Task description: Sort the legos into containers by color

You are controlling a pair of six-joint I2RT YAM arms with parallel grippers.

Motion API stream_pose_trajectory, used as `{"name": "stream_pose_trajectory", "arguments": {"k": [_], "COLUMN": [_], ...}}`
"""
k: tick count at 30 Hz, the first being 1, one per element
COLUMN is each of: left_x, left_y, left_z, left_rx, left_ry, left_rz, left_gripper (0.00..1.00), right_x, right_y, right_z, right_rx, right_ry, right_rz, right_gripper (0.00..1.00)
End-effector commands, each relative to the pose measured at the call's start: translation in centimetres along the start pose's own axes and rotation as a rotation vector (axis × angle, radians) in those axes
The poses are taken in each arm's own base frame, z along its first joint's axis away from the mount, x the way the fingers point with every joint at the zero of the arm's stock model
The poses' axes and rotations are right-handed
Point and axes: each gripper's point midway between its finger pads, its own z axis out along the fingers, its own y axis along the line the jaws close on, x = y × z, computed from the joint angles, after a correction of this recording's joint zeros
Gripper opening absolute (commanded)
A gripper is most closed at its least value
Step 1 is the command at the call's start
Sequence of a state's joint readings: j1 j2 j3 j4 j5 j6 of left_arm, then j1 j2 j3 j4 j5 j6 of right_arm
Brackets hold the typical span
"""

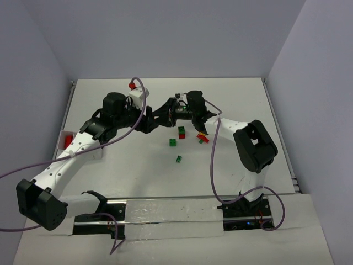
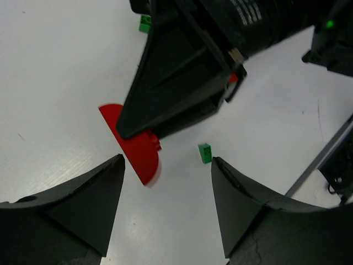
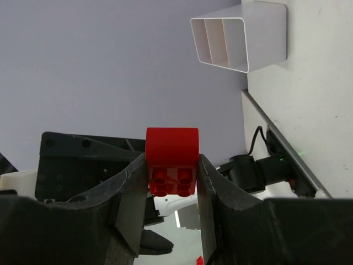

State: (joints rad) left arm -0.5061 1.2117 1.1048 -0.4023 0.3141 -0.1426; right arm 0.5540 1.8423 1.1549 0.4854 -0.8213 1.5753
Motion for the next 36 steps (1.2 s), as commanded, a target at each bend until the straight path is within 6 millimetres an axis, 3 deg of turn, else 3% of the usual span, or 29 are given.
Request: {"name": "stream_pose_trajectory", "arguments": {"k": [1,12,16,17,18,19,20,22,23,24,26,28,31,33,36], "left_x": [-5.0,-4.3,-4.1,-4.1,-4.1,-4.3,-4.6,-4.5,-4.0,-4.2,-3.8,-2.1,0.4,2.4,4.8], "left_y": [0.6,1.7,1.4,1.4,1.3,1.1,1.0,1.0,1.4,1.4,3.6,3.7,7.3,7.8,10.8], "left_z": [0.1,1.2,1.3,1.3,1.1,0.6,-0.1,-1.2,-2.0,-2.7,-5.0,-7.2,-11.2,-13.2,-15.9], "left_rx": [-0.082,-0.125,-0.107,-0.107,-0.103,-0.092,-0.079,-0.056,-0.049,-0.047,-0.072,-0.024,-0.071,-0.055,-0.116], "left_ry": [-0.132,-0.103,-0.086,-0.083,-0.082,-0.086,-0.093,-0.082,-0.059,-0.058,-0.031,0.051,0.158,0.236,0.325], "left_rz": [-0.011,-0.026,-0.028,-0.03,-0.028,-0.019,-0.006,0.013,0.017,0.02,0.024,0.017,0.022,-0.025,-0.059], "left_gripper": [0.69,0.31,0.06,0.02,0.0,0.0,0.0,0.0,0.0,0.0,0.0,0.0,0.0,0.0,0.0], "right_x": [-0.2,0.7,0.9,0.9,0.8,0.8,0.7,0.3,-0.1,-0.5,-1.6,-2.7,-4.6,-5.4,-5.9], "right_y": [1.9,3.5,3.8,3.9,3.8,3.7,3.6,3.2,2.9,2.7,2.4,1.7,1.3,1.1,0.6], "right_z": [-0.1,-0.2,-0.2,-0.2,-0.2,-0.2,-0.2,-0.4,-0.6,-0.9,-1.4,-1.6,-2.4,-2.8,-3.1], "right_rx": [-0.049,-0.126,-0.142,-0.144,-0.144,-0.143,-0.142,-0.139,-0.135,-0.133,-0.124,-0.079,-0.008,0.045,0.125], "right_ry": [-0.015,0.022,0.028,0.029,0.029,0.026,0.023,0.011,-0.001,-0.012,-0.036,-0.061,-0.103,-0.112,-0.103], "right_rz": [0.055,0.096,0.093,0.086,0.077,0.071,0.069,0.063,0.06,0.055,0.022,-0.016,-0.18,-0.288,-0.443], "right_gripper": [0.0,0.0,0.0,0.06,0.25,0.45,0.57,0.91,0.99,1.0,1.0,1.0,1.0,1.0,1.0]}}
